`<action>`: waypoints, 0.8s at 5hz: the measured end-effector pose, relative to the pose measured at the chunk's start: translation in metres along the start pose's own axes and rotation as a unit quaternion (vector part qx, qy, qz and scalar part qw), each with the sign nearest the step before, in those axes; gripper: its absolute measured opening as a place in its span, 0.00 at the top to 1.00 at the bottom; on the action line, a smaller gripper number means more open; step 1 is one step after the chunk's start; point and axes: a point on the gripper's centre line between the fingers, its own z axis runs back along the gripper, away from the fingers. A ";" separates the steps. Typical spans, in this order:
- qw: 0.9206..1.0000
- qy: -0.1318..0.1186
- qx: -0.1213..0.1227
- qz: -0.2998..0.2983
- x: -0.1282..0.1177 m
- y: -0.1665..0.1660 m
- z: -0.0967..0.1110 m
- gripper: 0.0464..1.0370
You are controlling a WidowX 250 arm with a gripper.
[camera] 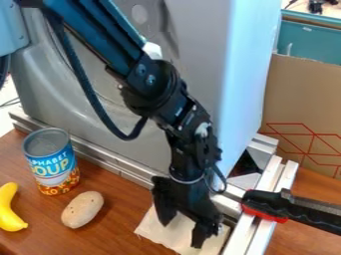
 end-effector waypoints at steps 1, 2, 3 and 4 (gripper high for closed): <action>1.000 -0.001 -0.001 -0.012 0.001 0.001 -0.013 0.04; 1.000 0.000 -0.004 -0.019 0.002 0.004 -0.014 0.04; 1.000 0.007 -0.010 -0.020 -0.005 0.005 -0.014 0.04; 0.998 0.056 -0.012 -0.011 -0.043 0.007 -0.013 0.04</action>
